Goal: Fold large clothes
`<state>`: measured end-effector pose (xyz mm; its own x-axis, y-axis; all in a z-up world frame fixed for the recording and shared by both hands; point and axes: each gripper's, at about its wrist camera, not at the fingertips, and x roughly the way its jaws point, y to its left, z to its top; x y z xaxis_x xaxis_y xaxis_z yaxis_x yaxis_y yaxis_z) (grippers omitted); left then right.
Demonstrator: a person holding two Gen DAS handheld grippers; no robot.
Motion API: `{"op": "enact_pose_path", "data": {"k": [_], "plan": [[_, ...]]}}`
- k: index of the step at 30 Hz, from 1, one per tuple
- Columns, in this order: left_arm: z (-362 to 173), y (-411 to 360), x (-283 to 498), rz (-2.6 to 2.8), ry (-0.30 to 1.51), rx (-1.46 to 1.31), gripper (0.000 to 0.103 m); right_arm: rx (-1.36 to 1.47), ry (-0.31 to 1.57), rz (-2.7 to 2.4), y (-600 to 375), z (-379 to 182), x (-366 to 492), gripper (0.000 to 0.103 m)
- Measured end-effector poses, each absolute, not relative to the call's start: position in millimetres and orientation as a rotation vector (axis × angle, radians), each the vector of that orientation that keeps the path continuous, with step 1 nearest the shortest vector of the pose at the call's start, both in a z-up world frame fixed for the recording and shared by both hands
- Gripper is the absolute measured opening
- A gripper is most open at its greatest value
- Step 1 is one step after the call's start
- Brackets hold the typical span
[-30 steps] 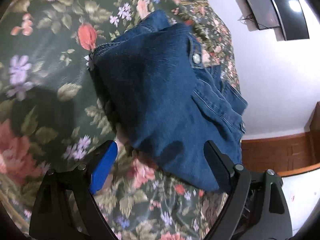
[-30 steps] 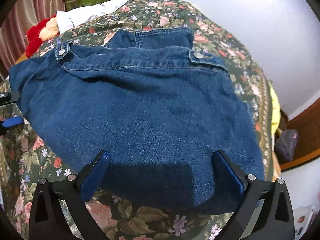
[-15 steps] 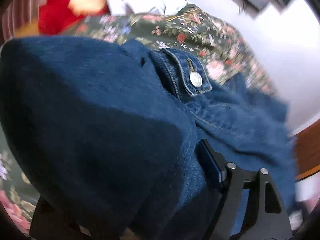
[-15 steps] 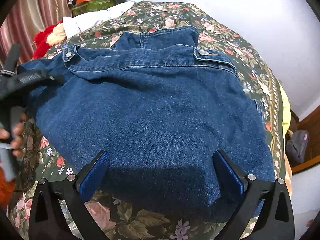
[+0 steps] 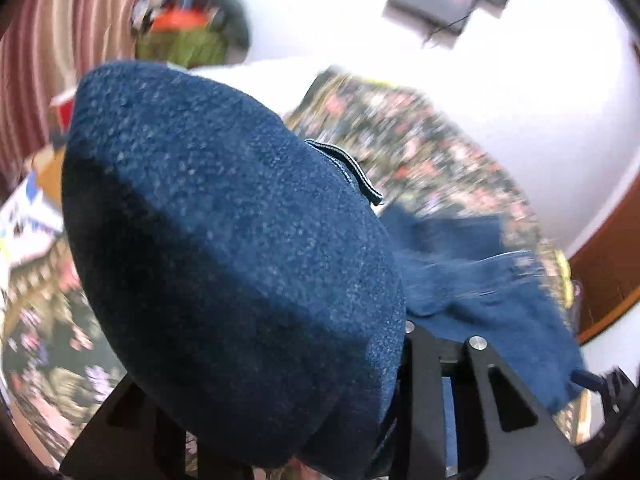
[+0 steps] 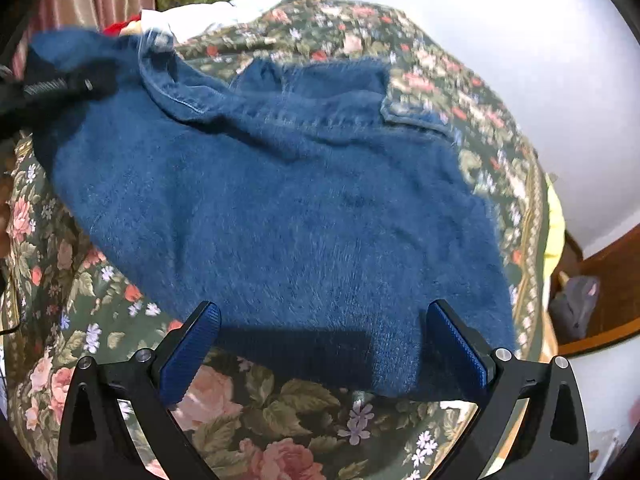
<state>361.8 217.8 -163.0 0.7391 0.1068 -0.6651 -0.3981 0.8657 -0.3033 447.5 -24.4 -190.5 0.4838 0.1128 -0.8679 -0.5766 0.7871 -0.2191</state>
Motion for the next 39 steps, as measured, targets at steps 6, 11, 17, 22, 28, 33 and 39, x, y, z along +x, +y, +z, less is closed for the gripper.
{"op": "enact_pose_path", "data": {"k": [6, 11, 17, 22, 28, 33, 39], "plan": [[-120.6, 212.6, 316.7, 0.278, 0.6, -0.349, 0.035, -0.415, 0.927, 0.535, 18.7, -166.7, 441.4, 0.103], [-133.0, 220.7, 307.9, 0.329, 0.642, -0.333, 0.035, -0.402, 1.113, 0.645, 79.1, -217.6, 440.1, 0.103], [-147.9, 212.7, 315.7, 0.33, 0.685, -0.307, 0.034, -0.555, 1.088, 0.667, 110.0, -240.1, 421.5, 0.103], [-120.9, 186.0, 327.9, 0.269, 0.626, -0.247, 0.034, -0.391, 1.138, 0.765, 57.8, -212.3, 441.0, 0.103], [-89.1, 116.8, 361.0, 0.152, 0.553, -0.103, 0.034, -0.277, 1.013, 0.603, -51.6, -153.6, 434.3, 0.103], [-95.3, 30.4, 391.9, -0.004, 0.572, 0.024, 0.034, -0.12, 0.976, 0.453, -146.9, -123.8, 436.9, 0.103], [-163.4, -29.8, 411.6, -0.185, 0.864, 0.101, 0.035, -0.005, 0.968, 0.349, -212.8, -108.0, 431.8, 0.103]]}}
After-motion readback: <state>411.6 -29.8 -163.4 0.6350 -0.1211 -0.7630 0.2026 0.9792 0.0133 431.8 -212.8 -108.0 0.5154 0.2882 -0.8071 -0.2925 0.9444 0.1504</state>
